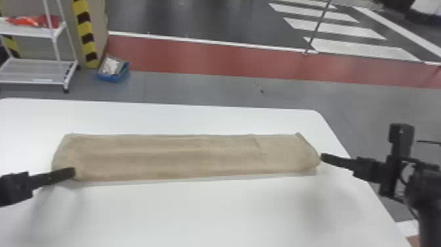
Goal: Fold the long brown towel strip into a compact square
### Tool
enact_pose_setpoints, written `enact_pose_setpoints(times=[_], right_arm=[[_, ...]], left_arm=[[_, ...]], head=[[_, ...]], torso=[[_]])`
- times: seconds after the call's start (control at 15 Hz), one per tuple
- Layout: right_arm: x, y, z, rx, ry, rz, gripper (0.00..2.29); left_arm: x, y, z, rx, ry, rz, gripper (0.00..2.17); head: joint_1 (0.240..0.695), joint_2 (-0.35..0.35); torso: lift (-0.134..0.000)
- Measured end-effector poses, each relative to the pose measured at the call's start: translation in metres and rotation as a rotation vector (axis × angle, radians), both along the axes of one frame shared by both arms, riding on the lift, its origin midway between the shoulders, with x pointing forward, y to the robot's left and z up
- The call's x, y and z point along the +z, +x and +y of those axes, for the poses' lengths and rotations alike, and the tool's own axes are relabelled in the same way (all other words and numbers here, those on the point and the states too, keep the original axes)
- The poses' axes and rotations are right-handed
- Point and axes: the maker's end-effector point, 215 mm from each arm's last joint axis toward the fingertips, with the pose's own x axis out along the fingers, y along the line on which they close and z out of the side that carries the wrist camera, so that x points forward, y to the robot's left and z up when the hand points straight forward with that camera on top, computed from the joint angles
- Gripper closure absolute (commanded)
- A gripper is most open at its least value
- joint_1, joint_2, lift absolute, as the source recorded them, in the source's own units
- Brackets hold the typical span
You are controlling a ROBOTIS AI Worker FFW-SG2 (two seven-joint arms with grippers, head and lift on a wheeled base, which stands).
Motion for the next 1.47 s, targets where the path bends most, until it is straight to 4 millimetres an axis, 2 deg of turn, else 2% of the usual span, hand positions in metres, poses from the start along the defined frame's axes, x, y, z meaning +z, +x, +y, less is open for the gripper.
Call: enact_pose_setpoints(times=[0.2, 0.27, 0.33, 0.6, 0.87, 0.93, 1.07, 1.13, 1.47], right_arm=[[0.001, 0.002, -0.001, -0.001, 0.001, -0.003, 0.18], [0.002, 0.003, 0.0, 0.0, 0.001, -0.004, 0.18], [0.002, 0.004, 0.0, 0.001, 0.001, -0.006, 0.18], [0.001, 0.006, 0.0, 0.004, -0.002, -0.009, 0.18], [0.003, 0.01, 0.002, 0.008, -0.007, -0.014, 0.18], [0.003, 0.012, 0.004, 0.012, -0.008, -0.015, 0.18], [0.002, 0.014, 0.009, 0.02, -0.007, -0.014, 0.18], [0.001, 0.015, 0.012, 0.024, -0.007, -0.013, 0.18], [0.0, 0.014, 0.015, 0.027, 0.004, -0.01, 0.18]], left_arm=[[0.002, 0.001, 0.003, 0.008, 0.004, -0.004, 1.1], [0.003, 0.001, 0.004, 0.009, 0.005, -0.008, 1.36], [0.004, 0.001, 0.005, 0.012, 0.007, -0.01, 1.47], [0.012, -0.003, 0.012, 0.029, 0.004, -0.023, 1.47], [0.022, -0.022, 0.027, 0.046, -0.006, -0.031, 1.45], [0.022, -0.026, 0.034, 0.052, 0.003, -0.031, 1.24], [0.024, -0.031, 0.043, 0.05, 0.012, -0.034, 0.31], [0.024, -0.031, 0.046, 0.048, 0.017, -0.035, 0.0], [0.024, -0.03, 0.069, 0.064, 0.077, -0.042, 0.02]], head=[[0.695, -0.241], [0.695, -0.24], [0.695, -0.239], [0.695, -0.231], [0.695, -0.218], [0.695, -0.213], [0.695, -0.197], [0.695, -0.188], [0.695, -0.165]], torso=[[-0.124], [-0.124], [-0.124], [-0.124], [-0.124], [-0.124], [-0.124], [-0.124], [-0.124]])
